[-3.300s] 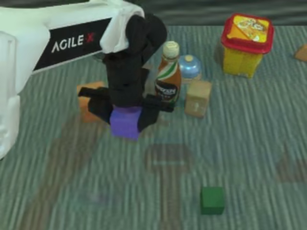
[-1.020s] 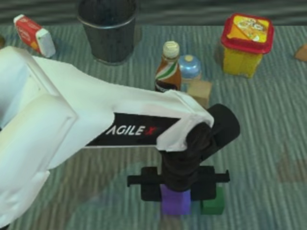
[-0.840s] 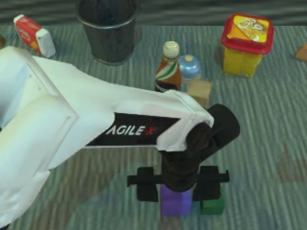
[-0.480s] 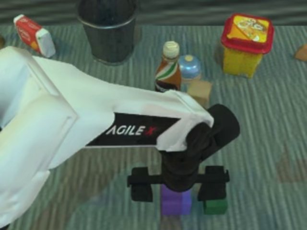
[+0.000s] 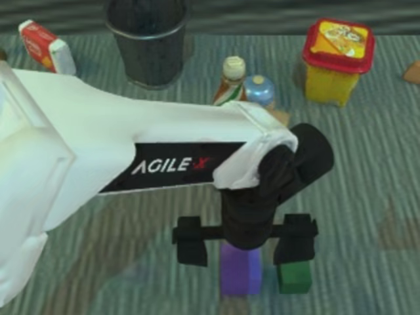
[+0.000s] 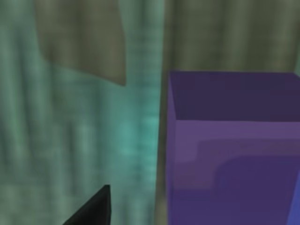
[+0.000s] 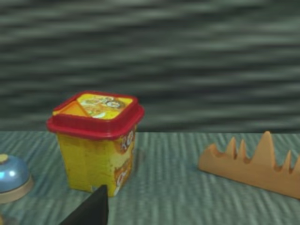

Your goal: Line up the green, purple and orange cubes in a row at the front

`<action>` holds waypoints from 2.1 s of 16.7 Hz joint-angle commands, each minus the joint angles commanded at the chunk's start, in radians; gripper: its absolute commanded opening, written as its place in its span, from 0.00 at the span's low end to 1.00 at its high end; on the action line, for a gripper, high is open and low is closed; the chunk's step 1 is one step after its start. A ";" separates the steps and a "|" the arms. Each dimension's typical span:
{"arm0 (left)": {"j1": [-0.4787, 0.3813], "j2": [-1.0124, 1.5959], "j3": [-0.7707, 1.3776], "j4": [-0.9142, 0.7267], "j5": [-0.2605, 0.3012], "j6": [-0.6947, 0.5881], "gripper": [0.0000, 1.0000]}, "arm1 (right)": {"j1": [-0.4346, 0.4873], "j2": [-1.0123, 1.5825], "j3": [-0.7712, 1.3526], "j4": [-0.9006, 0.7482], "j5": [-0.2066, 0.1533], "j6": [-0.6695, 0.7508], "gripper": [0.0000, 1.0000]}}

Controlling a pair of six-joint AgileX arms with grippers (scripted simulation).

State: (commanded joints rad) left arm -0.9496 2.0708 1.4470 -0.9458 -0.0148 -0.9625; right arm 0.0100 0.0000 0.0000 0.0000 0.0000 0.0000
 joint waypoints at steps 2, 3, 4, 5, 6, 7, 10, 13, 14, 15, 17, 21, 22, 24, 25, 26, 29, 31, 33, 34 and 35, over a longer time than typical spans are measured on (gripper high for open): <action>0.004 -0.030 0.043 -0.081 0.001 0.000 1.00 | 0.000 0.000 0.000 0.000 0.000 0.000 1.00; 0.006 -0.043 0.060 -0.107 0.001 0.000 1.00 | 0.000 0.000 0.000 0.000 0.000 0.000 1.00; 0.007 -0.053 0.070 -0.122 0.001 0.001 1.00 | 0.000 0.000 0.000 0.000 0.000 0.000 1.00; 0.008 -0.056 0.074 -0.127 0.000 0.001 1.00 | 0.000 0.000 0.000 0.000 0.000 0.000 1.00; 0.008 -0.056 0.074 -0.127 0.000 0.001 1.00 | 0.000 0.000 0.000 0.000 0.000 0.000 1.00; 0.008 -0.056 0.074 -0.127 0.000 0.001 1.00 | 0.000 0.000 0.000 0.000 0.000 0.000 1.00; 0.004 -0.049 0.077 -0.126 0.000 0.011 1.00 | 0.000 0.000 0.000 0.000 0.000 0.000 1.00; 0.032 -0.017 0.124 -0.144 -0.001 0.105 1.00 | 0.000 0.000 0.000 0.000 0.000 0.000 1.00; 0.048 0.000 0.149 -0.153 -0.001 0.156 1.00 | 0.000 0.000 0.000 0.000 0.000 0.000 1.00; 0.067 0.019 0.176 -0.164 -0.002 0.215 1.00 | 0.000 0.000 0.000 0.000 0.000 0.000 1.00; 0.114 0.061 0.236 -0.189 -0.001 0.356 1.00 | 0.000 0.000 0.000 0.000 0.000 0.000 1.00; 0.234 0.158 0.368 -0.248 0.006 0.727 1.00 | 0.000 0.000 0.000 0.000 0.000 0.000 1.00; 0.267 0.183 0.401 -0.264 0.009 0.834 1.00 | 0.000 0.000 0.000 0.000 0.000 0.000 1.00; 0.335 0.231 0.466 -0.295 0.014 1.056 1.00 | 0.000 0.000 0.000 0.000 0.000 0.000 1.00; 0.369 0.254 0.497 -0.310 0.016 1.170 1.00 | 0.000 0.000 0.000 0.000 0.000 0.000 1.00; 0.403 0.275 0.528 -0.324 0.018 1.282 1.00 | 0.000 0.000 0.000 0.000 0.000 0.000 1.00; 0.503 0.328 0.613 -0.358 0.022 1.588 1.00 | 0.000 0.000 0.000 0.000 0.000 0.000 1.00; 0.561 0.349 0.661 -0.371 0.022 1.750 1.00 | 0.000 0.000 0.000 0.000 0.000 0.000 1.00; 0.610 0.361 0.700 -0.378 0.022 1.871 1.00 | 0.000 0.000 0.000 0.000 0.000 0.000 1.00; 0.630 0.364 0.717 -0.379 0.021 1.916 1.00 | 0.000 0.000 0.000 0.000 0.000 0.000 1.00; 0.646 0.366 0.729 -0.380 0.021 1.950 1.00 | 0.000 0.000 0.000 0.000 0.000 0.000 1.00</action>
State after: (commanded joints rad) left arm -0.3036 2.4370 2.1764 -1.3254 0.0062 0.9876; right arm 0.0100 0.0000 0.0000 0.0000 0.0000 0.0000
